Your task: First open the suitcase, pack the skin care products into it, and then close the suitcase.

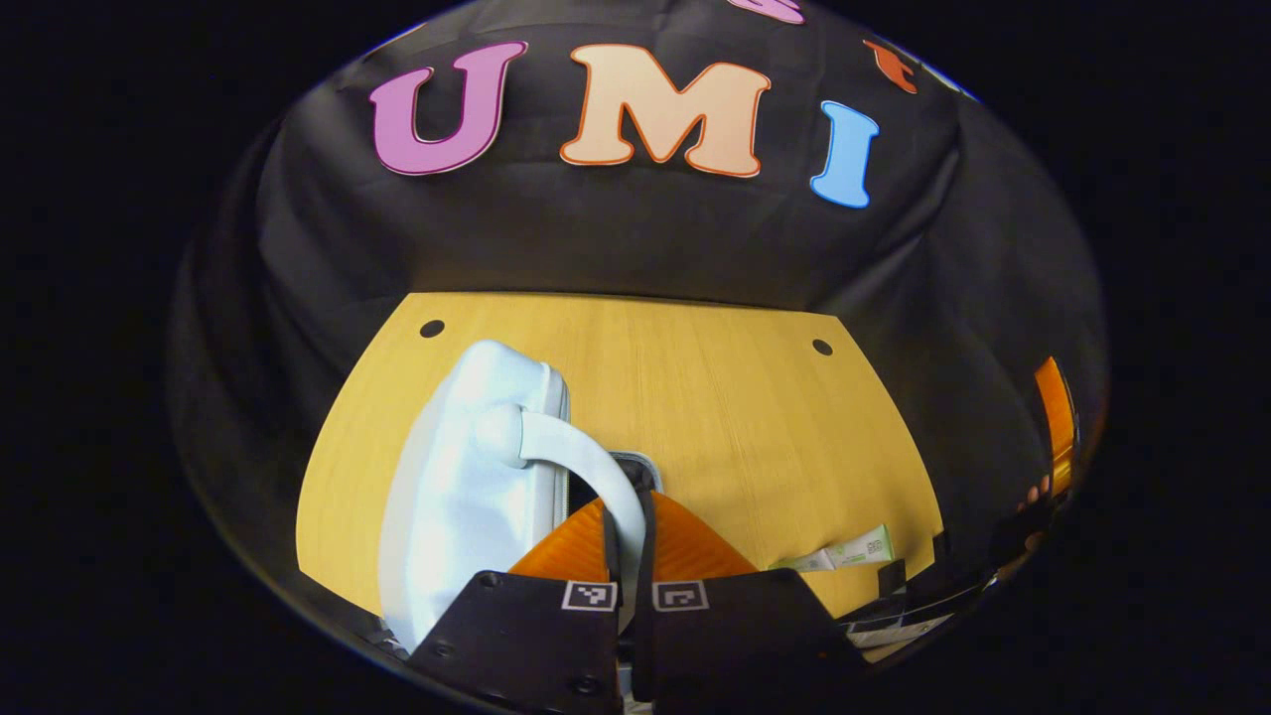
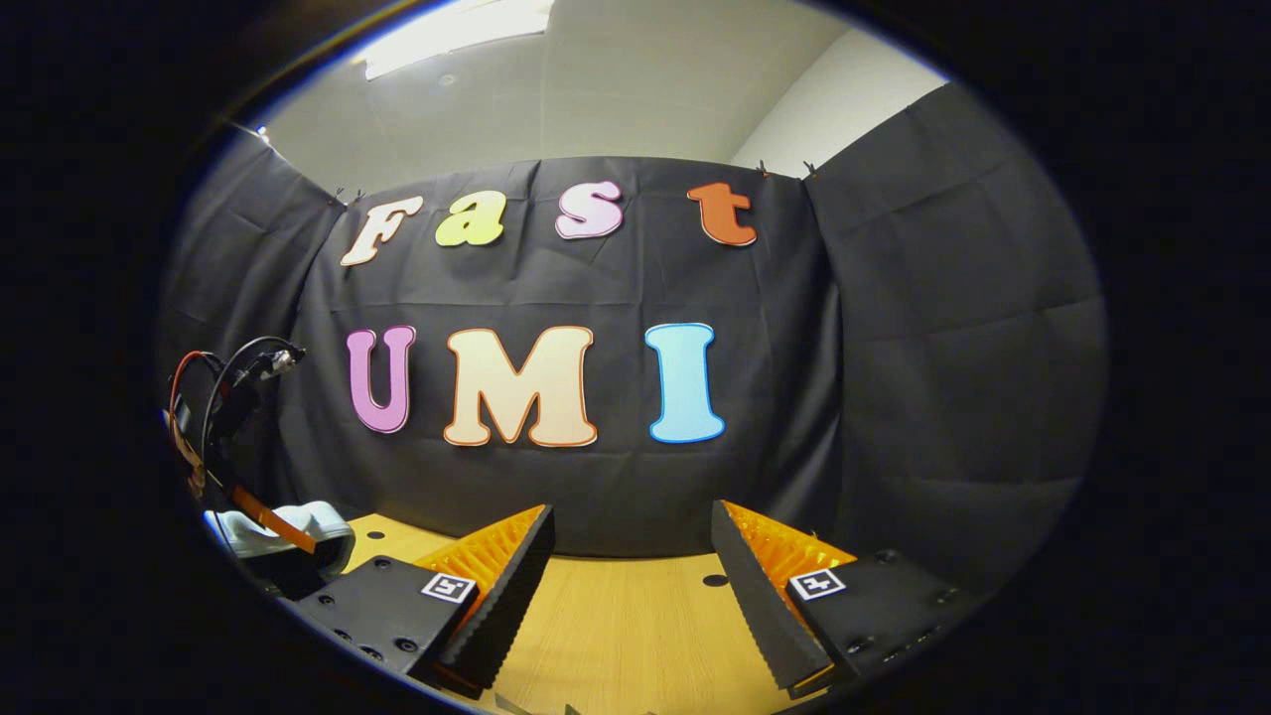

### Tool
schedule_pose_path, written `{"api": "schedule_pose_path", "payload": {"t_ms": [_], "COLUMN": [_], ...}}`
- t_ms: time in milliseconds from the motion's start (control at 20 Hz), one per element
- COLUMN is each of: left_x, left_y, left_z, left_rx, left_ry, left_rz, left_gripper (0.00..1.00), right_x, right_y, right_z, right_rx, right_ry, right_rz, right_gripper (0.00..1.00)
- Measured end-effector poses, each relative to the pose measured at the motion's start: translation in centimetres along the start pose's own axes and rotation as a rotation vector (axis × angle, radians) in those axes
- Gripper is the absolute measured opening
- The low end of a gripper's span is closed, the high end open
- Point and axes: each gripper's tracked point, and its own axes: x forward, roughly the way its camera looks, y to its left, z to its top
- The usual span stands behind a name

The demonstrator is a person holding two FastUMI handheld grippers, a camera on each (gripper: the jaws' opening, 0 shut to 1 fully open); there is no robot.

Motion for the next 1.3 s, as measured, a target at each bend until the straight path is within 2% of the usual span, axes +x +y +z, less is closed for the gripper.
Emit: {"api": "schedule_pose_path", "payload": {"t_ms": [150, 350, 600, 800, 900, 1050, 1300], "left_x": [-1.2, -2.6, -3.7, -4.4, -4.7, -4.8, -5.0], "left_y": [2.3, 6.3, 10.6, 14.9, 16.5, 18.2, 23.5], "left_z": [1.4, 3.0, 4.1, 4.5, 4.7, 5.2, 4.4], "left_rx": [-0.051, -0.06, -0.101, -0.048, -0.057, -0.109, -0.109], "left_ry": [-0.039, -0.088, -0.15, -0.169, -0.179, -0.219, -0.24], "left_rz": [0.0, 0.051, 0.072, 0.165, 0.182, 0.165, 0.218], "left_gripper": [0.0, 0.0, 0.0, 0.0, 0.0, 0.0, 0.0], "right_x": [0.6, 0.9, 1.5, 1.7, 1.8, 1.8, 1.8], "right_y": [0.7, 2.1, 4.7, 6.8, 7.6, 8.3, 9.3], "right_z": [-0.4, -0.7, -0.8, -1.0, -0.9, -0.4, -0.3], "right_rx": [0.012, 0.02, 0.026, 0.037, 0.042, 0.059, 0.041], "right_ry": [0.016, 0.028, 0.036, 0.045, 0.042, 0.024, 0.024], "right_rz": [0.009, 0.016, 0.041, 0.051, 0.055, 0.042, 0.007], "right_gripper": [0.98, 0.98, 0.98, 0.98, 0.98, 0.98, 0.97]}}
